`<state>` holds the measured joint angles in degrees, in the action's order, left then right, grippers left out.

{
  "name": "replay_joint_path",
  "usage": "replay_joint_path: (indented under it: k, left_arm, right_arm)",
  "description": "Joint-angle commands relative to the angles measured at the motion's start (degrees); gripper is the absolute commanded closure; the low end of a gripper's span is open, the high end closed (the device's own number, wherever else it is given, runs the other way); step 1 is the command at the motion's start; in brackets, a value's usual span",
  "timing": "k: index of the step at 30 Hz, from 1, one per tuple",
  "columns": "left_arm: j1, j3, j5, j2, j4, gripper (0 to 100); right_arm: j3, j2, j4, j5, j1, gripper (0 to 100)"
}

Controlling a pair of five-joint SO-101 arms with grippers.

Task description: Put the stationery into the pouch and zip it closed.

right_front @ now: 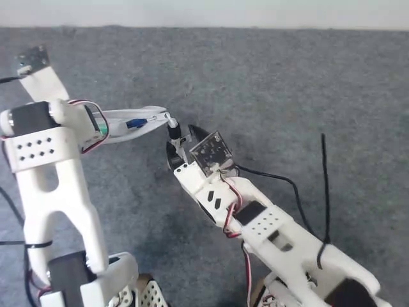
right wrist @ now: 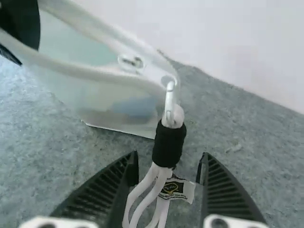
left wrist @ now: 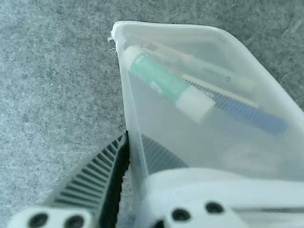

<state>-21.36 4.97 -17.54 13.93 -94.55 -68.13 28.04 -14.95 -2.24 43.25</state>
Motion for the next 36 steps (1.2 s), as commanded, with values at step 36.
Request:
replay_joint_path:
  k: [36]
  left_arm:
    - [-0.3, 0.9, -0.7, -1.0, 1.1, 99]
  right_arm:
    - [4.8, -11.8, -19.9, -6.4, -0.5, 99.8]
